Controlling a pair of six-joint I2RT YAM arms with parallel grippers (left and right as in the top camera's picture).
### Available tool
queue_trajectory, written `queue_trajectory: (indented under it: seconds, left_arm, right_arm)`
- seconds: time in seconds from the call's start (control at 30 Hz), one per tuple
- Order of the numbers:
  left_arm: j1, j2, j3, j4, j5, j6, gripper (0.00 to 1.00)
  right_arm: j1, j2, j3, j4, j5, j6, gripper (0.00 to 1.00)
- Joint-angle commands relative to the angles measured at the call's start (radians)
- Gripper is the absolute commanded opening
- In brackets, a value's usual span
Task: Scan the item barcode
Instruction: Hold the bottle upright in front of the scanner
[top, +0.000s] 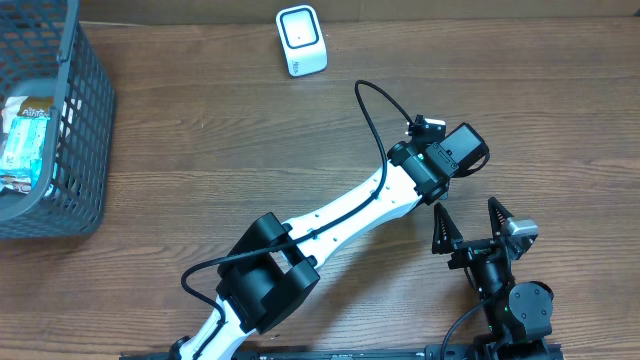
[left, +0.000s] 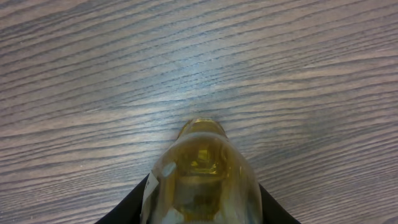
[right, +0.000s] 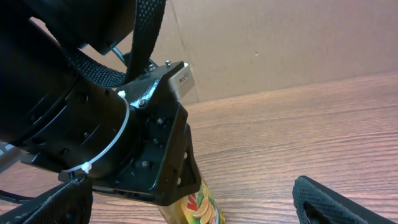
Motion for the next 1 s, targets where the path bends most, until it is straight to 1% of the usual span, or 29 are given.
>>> queue_trajectory:
  seconds: [0.0,0.1,0.13,0.2,0.23,0.37,0.47,0.53,0.6,0.8,0.9,0.97]
  left_arm:
    - [-0.003,0.003,-0.023,0.004,-0.023,-0.016,0.37]
    - [-0.003,0.003,-0.023,0.008,-0.021,-0.016,0.47]
    - [-0.003,0.003,-0.023,0.01,-0.021,-0.016,0.53]
    - [-0.003,0.003,-0.023,0.012,-0.021,-0.016,0.76]
    - [-0.003,0.003,-0.023,0.013,-0.02,-0.016,0.82]
    - [-0.003,0.003,-0.019,0.014,-0.021,-0.003,0.87]
    - [-0.002,0.003,0.006,0.01,-0.02,0.026,0.88]
    - [-0.001,0.003,0.035,-0.006,-0.019,0.037,0.86]
    - [-0.001,0.002,0.065,-0.026,-0.006,0.048,0.8]
    - [-0.001,0.003,0.076,-0.043,0.051,0.06,0.67]
    - [-0.001,0.003,0.076,-0.05,0.051,0.06,0.55]
    - [-0.001,0.003,0.076,-0.052,0.051,0.059,0.52]
  right_arm:
    - [-0.001,-0.011,-0.01,0.006,0.005,0.0,1.0]
    - [-0.001,-0.011,-0.01,0.006,0.005,0.0,1.0]
    - [-0.001,-0.011,-0.01,0.006,0.005,0.0,1.0]
    - [-0.001,-0.011,-0.01,0.006,0.005,0.0,1.0]
    - [-0.001,-0.011,-0.01,0.006,0.005,0.0,1.0]
    - [-0.001,-0.011,-0.01,0.006,0.005,0.0,1.0]
    - [-0.001,-0.011,-0.01,0.006,0.005,0.0,1.0]
    - [-0.001,-0.011,-0.01,0.006,0.005,0.0,1.0]
    - [-0.001,-0.011,-0.01,0.006,0.005,0.0,1.0]
    - [-0.001,-0.011,-0.01,0.006,0.005,0.0,1.0]
    - [-0.001,-0.011,-0.01,0.006,0.005,0.0,1.0]
    - [-0.001,-0.011,-0.01,0.006,0.005,0.0,1.0]
